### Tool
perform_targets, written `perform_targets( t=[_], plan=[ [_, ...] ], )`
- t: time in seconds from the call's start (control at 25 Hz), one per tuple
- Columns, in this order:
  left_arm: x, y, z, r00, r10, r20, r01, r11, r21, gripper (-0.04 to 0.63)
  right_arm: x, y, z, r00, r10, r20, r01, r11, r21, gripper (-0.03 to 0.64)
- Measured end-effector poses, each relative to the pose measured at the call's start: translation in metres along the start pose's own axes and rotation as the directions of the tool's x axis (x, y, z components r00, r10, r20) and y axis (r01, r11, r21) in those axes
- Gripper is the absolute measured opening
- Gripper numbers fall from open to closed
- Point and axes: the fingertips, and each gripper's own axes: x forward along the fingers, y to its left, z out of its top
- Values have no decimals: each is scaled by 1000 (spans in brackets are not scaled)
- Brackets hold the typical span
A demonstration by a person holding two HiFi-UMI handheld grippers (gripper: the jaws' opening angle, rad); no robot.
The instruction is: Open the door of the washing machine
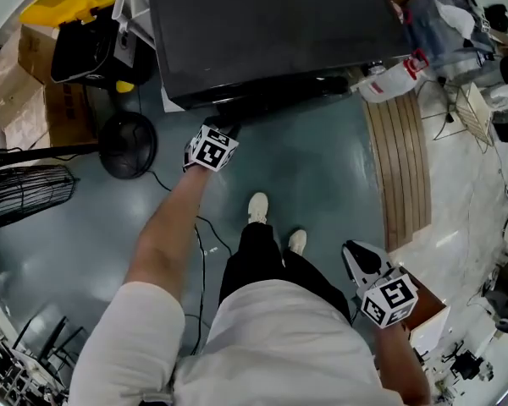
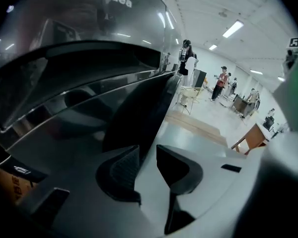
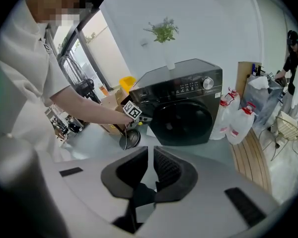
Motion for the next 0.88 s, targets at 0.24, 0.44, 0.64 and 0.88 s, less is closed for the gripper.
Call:
perform_targets(
  t=[0.24, 0.44, 0.64, 0.88],
  plan=[
    [21, 2, -2, 999, -3, -42, 6, 998, 70, 109, 5, -2, -4, 1000, -5, -25, 6, 1000, 19, 46],
    [24, 2, -3, 1000, -11, -20, 12, 997, 71, 107, 8, -1, -8, 1000, -2, -25, 2, 1000, 29, 44],
    [25, -1, -2, 1000, -13, -26, 15, 998, 69, 103, 8, 0, -12, 1000, 1, -23, 0, 999, 36, 43],
    [19, -20, -11, 999, -24, -40, 27, 996, 83, 94, 7, -1, -15, 1000, 3, -7, -2, 999, 39, 41]
  ],
)
